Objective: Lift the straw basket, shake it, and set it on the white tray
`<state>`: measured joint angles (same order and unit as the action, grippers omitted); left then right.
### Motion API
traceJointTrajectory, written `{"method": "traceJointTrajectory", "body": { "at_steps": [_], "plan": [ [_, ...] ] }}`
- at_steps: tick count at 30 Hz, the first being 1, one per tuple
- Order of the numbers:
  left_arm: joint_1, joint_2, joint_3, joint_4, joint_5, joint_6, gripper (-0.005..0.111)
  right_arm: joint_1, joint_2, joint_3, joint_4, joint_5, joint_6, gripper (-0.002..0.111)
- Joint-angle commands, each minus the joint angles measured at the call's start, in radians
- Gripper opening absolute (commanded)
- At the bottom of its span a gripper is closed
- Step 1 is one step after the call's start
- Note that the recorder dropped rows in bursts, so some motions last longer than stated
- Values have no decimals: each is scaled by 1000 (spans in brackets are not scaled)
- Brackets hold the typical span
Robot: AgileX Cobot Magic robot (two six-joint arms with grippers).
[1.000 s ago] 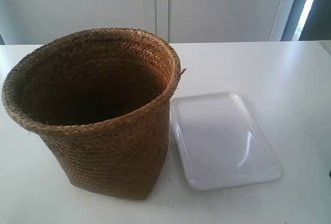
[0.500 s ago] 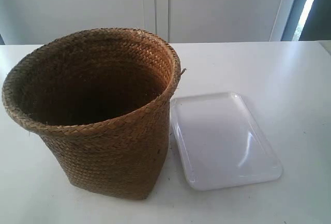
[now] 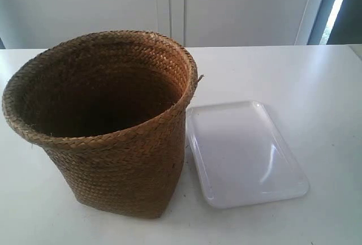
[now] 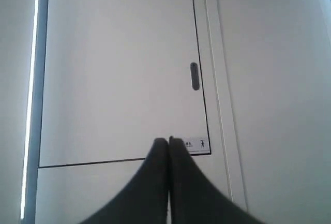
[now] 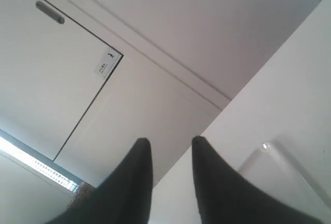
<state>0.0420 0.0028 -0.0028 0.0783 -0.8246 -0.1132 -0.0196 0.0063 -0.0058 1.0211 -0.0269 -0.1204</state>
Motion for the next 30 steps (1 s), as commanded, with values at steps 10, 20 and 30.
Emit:
{"method": "traceJointTrajectory", "body": {
  "at_steps": [10, 20, 30],
  "plan": [
    [-5, -3, 3, 19, 144, -436, 0, -1, -6, 6, -5, 73, -117, 27],
    [-5, -3, 3, 19, 463, -563, 0, -1, -6, 6, -5, 137, -171, 26],
    [-5, -3, 3, 8, 450, -570, 0, -1, -6, 6, -5, 161, -217, 0]
  ]
}}
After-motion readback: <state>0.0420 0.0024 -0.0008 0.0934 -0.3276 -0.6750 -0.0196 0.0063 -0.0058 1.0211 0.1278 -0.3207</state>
